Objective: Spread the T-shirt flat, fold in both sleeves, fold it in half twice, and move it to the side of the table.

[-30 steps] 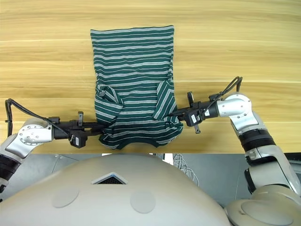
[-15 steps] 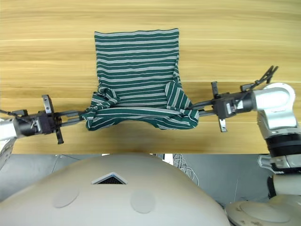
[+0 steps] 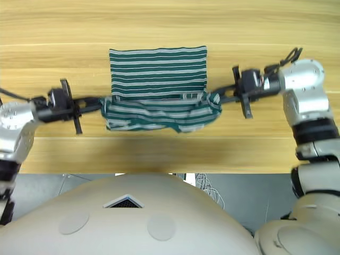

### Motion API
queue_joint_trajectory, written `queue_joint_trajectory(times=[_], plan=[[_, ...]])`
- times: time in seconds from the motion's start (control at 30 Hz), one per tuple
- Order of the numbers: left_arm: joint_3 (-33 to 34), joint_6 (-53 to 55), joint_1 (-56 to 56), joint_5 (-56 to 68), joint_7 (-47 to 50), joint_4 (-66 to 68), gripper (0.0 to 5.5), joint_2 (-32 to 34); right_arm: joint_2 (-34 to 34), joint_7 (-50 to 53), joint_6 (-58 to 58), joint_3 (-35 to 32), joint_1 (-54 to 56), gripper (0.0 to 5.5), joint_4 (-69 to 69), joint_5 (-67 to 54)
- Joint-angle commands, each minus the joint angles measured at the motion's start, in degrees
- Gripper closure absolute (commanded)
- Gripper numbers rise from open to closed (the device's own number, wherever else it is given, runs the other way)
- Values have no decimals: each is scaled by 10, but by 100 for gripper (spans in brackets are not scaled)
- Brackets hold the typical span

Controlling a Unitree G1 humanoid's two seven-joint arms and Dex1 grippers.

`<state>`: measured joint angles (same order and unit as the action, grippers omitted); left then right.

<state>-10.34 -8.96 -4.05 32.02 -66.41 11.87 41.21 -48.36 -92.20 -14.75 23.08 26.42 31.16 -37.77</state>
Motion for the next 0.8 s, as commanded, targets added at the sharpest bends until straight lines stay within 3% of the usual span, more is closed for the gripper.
queue_joint_trajectory(times=[0.03,0.27,0.33,0.67,0.8], plan=[[28,37,-224,-41,9,329,550,-99,107,1,4,-12,169,546,282,91],[42,-10,-314,-130,112,551,550,-198,177,189,55,-67,232,546,452,205],[52,-17,-314,-147,113,572,550,-209,181,222,69,-90,228,499,464,227],[137,14,-351,-159,149,615,377,-225,193,316,93,-172,207,313,471,312],[146,38,-347,-183,233,620,315,-245,187,332,29,-211,188,243,460,319]])
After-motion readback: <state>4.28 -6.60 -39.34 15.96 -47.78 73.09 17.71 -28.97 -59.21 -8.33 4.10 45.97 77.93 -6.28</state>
